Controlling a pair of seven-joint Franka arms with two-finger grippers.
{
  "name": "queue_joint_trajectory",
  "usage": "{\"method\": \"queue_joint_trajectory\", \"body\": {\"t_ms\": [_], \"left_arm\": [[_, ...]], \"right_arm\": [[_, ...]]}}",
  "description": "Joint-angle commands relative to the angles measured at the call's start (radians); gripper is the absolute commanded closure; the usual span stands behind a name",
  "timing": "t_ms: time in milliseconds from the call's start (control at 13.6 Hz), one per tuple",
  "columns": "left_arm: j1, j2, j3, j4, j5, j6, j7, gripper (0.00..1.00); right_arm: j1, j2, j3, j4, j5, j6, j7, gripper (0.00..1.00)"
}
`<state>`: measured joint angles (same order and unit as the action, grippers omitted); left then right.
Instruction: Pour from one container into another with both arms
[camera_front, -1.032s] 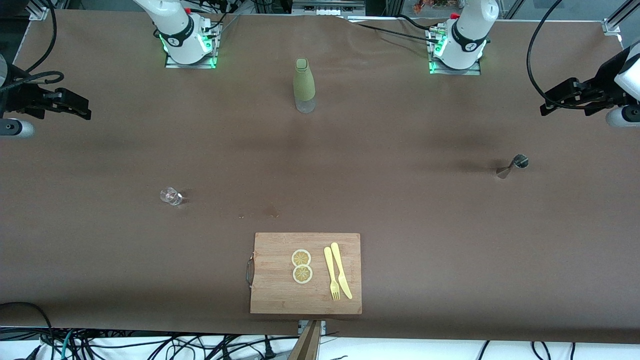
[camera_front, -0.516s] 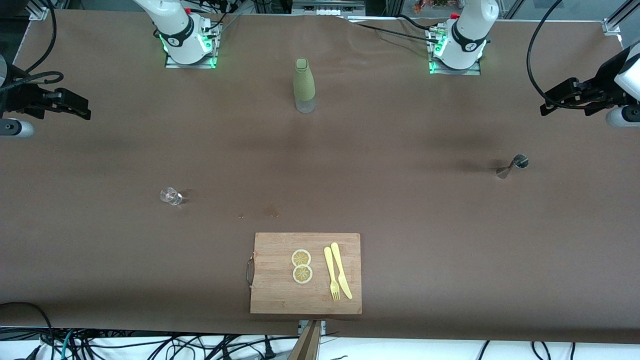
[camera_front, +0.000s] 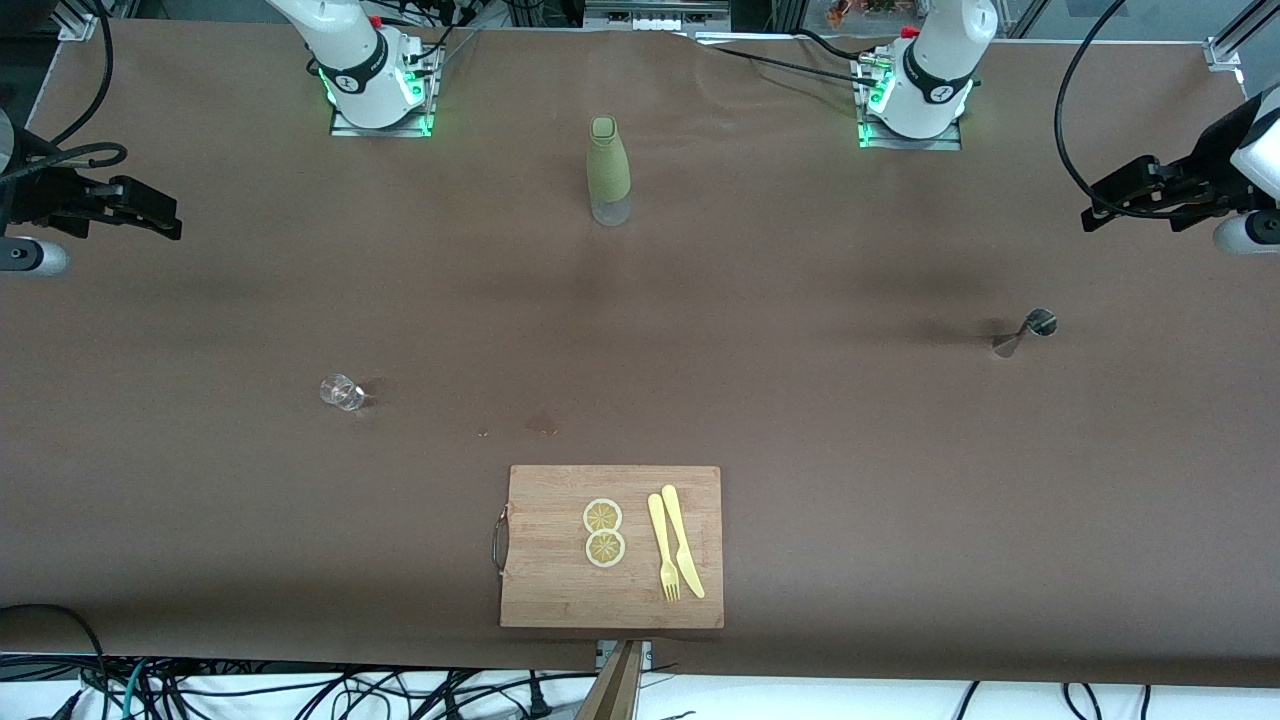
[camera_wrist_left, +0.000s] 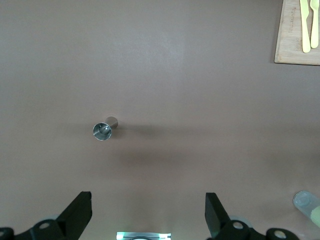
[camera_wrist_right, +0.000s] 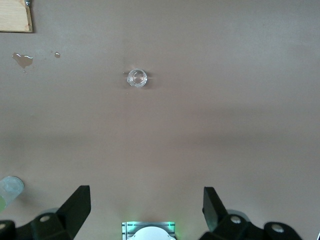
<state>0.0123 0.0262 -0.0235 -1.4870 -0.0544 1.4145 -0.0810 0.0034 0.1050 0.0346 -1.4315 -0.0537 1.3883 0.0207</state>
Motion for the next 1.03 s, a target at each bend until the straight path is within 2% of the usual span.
{"method": "queue_joint_trajectory", "body": {"t_ms": [0, 663, 958], "left_arm": [[0.003, 0.001, -0.007, 0.007, 0.028, -0.006, 0.0, 0.0], [0.009, 0.003, -0.006, 0.004, 0.028, -0.014, 0.01, 0.0], [0.09, 0.02, -0.004, -0.024, 0.03, 0.009, 0.121, 0.0]], "right_arm": [[-0.005, 0.001, 0.005, 0.011, -0.012, 0.0, -0.004, 0.0], [-0.005, 0.002, 0.004, 0.011, -0.011, 0.001, -0.004, 0.0], [-0.005, 0.015, 0.004, 0.011, -0.012, 0.009, -0.004, 0.0]]}}
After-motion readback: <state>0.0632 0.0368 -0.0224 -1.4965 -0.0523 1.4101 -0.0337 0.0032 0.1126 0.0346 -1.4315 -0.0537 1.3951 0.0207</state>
